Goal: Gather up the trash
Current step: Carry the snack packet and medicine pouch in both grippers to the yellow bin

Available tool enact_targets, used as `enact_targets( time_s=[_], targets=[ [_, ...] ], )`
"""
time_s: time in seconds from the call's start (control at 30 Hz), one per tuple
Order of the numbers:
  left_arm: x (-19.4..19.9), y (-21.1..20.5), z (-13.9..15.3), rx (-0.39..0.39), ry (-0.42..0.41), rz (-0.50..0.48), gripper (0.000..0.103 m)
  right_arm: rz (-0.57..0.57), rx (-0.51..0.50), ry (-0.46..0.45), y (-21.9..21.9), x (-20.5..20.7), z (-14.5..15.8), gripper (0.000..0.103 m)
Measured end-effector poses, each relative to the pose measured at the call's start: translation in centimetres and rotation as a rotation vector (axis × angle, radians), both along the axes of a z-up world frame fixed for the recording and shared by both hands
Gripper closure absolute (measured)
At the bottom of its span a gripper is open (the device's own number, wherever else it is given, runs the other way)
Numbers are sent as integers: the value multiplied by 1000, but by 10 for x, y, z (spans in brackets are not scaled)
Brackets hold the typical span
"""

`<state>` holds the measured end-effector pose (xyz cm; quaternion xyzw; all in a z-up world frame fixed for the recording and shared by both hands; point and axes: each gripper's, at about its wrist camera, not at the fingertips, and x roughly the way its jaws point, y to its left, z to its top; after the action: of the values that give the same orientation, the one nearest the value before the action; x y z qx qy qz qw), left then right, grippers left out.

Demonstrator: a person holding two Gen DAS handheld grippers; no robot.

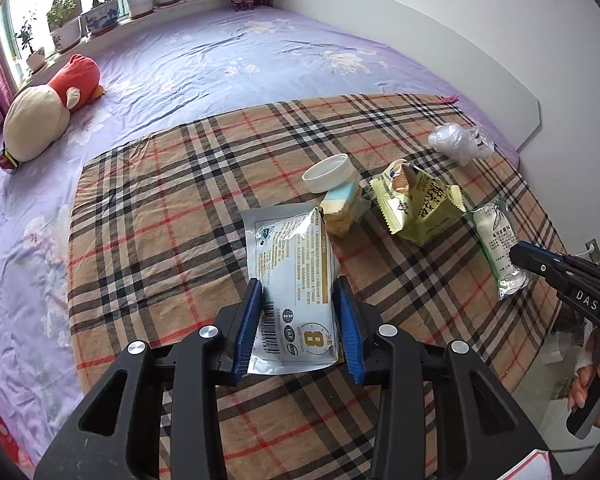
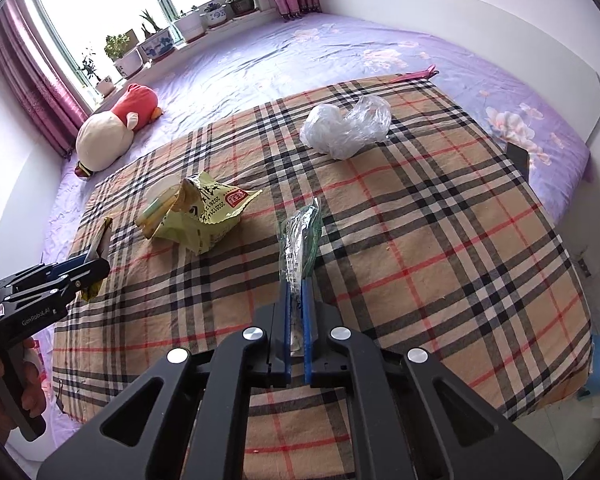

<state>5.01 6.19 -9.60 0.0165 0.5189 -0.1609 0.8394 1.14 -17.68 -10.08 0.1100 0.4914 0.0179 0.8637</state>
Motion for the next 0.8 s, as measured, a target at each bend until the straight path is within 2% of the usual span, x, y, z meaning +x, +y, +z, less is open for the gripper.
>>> enact_targets(
  time_s=[0.37, 0.8],
  targets=[
    [-16, -29, 14, -26, -8, -45, 66, 3, 62, -35, -17, -19, 19, 98],
    [-36, -101, 24, -31, -14, -202, 66, -57, 97, -52, -60, -52, 28, 98]
  ],
)
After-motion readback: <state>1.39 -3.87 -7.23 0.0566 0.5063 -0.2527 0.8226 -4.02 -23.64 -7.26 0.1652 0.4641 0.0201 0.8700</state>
